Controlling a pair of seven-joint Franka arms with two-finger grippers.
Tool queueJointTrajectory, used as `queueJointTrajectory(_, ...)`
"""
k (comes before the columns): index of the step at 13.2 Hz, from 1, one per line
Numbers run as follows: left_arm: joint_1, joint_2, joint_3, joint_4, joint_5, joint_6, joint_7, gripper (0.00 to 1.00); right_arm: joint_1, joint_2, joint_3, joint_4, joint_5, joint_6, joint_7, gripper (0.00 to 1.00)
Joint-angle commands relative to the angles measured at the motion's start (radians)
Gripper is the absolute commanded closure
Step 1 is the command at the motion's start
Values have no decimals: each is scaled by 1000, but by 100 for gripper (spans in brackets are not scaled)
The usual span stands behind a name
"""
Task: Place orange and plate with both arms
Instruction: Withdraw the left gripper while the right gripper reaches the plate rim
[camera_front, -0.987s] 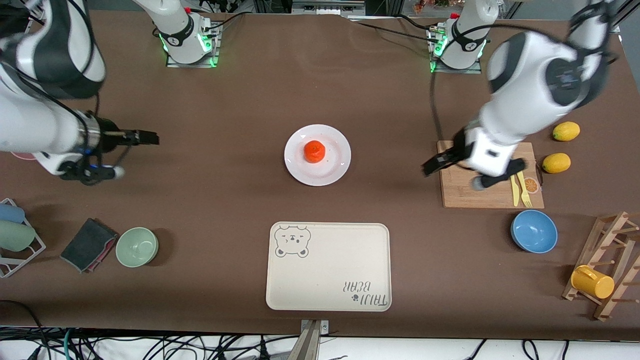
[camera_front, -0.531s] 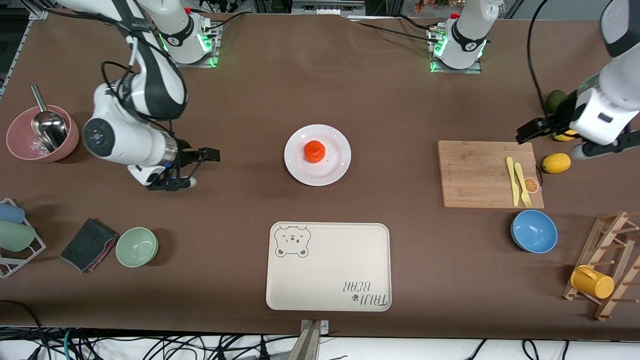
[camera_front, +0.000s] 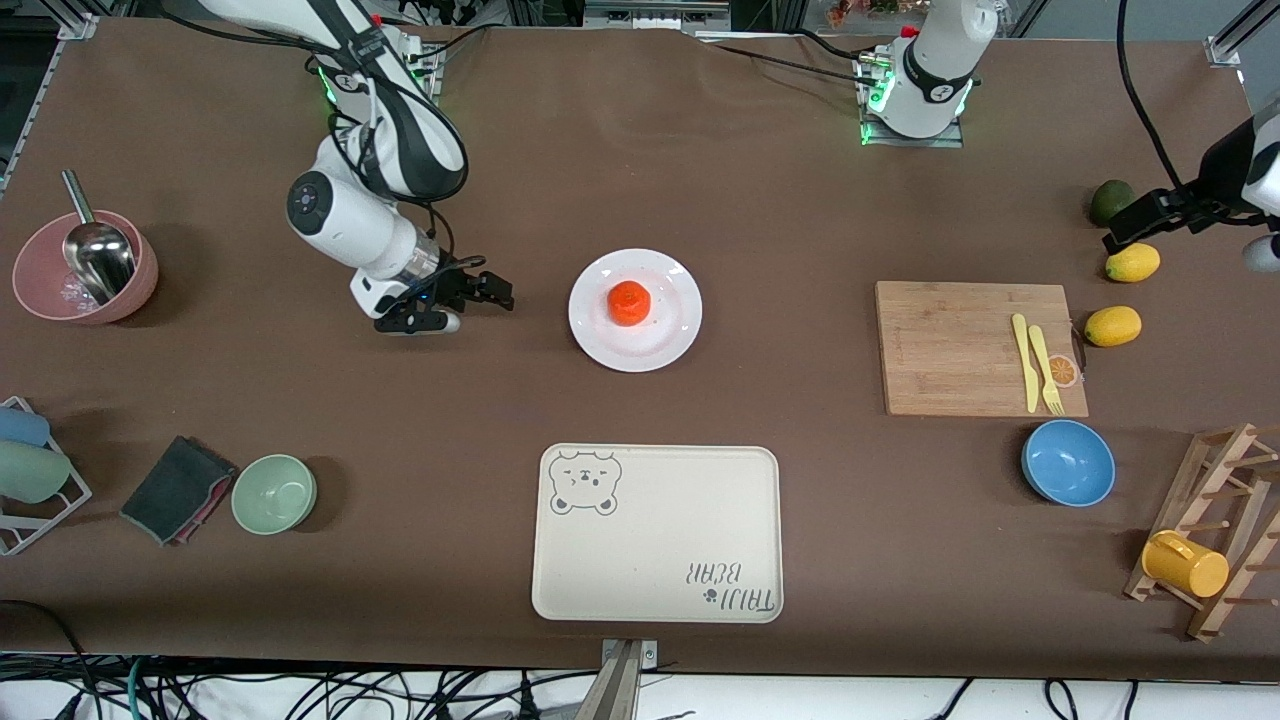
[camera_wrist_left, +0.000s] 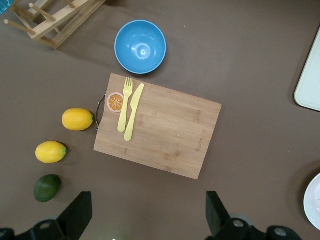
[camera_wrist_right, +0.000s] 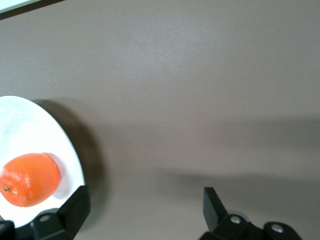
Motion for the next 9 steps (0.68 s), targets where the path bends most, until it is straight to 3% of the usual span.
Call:
queueJointTrajectory(1, 32, 61, -4, 107, 20, -28, 26, 0, -11, 61, 48, 6, 61, 85, -13, 0)
queueJointTrajectory(6, 58, 57, -1, 157, 12, -42, 19, 0, -15, 160, 84, 81, 74, 68, -83, 0)
queueJointTrajectory(9, 58, 57, -2, 157, 11, -43, 21, 0, -23, 172, 78, 195, 74, -124, -103, 0)
